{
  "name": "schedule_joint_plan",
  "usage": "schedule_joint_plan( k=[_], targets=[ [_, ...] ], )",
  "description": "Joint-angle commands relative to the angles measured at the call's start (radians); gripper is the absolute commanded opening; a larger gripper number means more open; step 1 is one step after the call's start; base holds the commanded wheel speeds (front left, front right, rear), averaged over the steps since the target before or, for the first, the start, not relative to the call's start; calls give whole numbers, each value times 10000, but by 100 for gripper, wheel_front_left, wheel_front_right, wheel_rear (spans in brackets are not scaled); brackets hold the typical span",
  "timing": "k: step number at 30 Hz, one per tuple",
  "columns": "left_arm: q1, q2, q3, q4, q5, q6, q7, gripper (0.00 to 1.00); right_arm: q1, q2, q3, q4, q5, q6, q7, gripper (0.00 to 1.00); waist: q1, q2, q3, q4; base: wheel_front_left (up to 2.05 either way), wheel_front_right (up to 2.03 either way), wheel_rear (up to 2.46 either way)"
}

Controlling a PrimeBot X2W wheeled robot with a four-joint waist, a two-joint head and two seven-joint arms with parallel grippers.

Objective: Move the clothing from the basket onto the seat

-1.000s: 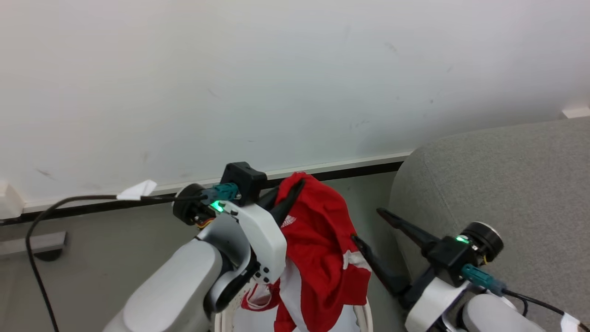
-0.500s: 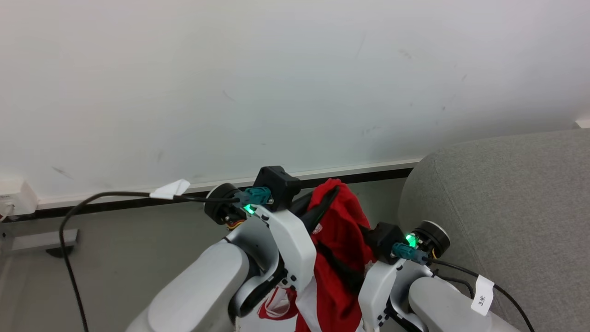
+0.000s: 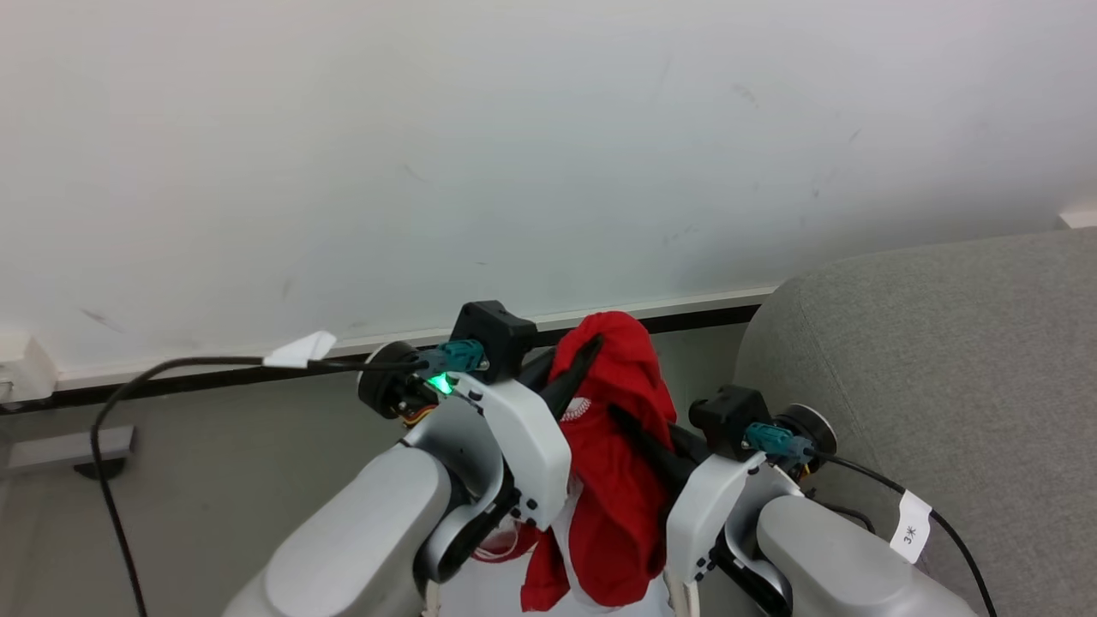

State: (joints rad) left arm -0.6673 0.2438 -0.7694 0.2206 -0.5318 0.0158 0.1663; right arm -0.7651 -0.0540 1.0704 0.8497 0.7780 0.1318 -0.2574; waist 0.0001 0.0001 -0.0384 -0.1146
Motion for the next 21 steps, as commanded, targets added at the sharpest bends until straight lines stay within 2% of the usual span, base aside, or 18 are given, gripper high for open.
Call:
schedule_joint_plan(
  k=[1,4,5,7,8,9,10,21],
  targets=[
    [161,93,30,43,-162,39,-82,0,-158,-14,-58,68,114,-21,-88,0,-1,-1,11,-20,0,0,0],
    [225,123,34,93,-153,105,-148,0,-194,-127,-253,-74,108,-21,-86,0,-1,-1,35,-20,0,0,0],
    [246,122,27,109,-150,102,-185,7,-172,-166,-350,-124,72,-21,-88,0,-1,-1,41,-13,0,0,0],
    [264,110,28,131,-137,133,-256,38,-103,-240,-535,-220,-19,-21,-90,0,-1,-1,52,17,0,0,0],
    [262,100,30,135,-115,164,-292,47,-70,-267,-631,-260,-69,-21,-90,0,-1,-1,57,35,0,0,0],
    [264,91,23,142,-98,178,-333,89,-32,-285,-716,-295,-119,-21,-91,0,-1,-1,60,56,0,0,0],
    [271,87,25,157,-83,196,-365,100,8,-293,-798,-327,-183,-21,-92,0,-1,-1,61,78,0,0,0],
    [692,289,82,215,191,468,-1349,100,347,-335,-1552,-357,-636,-21,-87,0,-1,-1,25,334,0,0,0]
  ],
)
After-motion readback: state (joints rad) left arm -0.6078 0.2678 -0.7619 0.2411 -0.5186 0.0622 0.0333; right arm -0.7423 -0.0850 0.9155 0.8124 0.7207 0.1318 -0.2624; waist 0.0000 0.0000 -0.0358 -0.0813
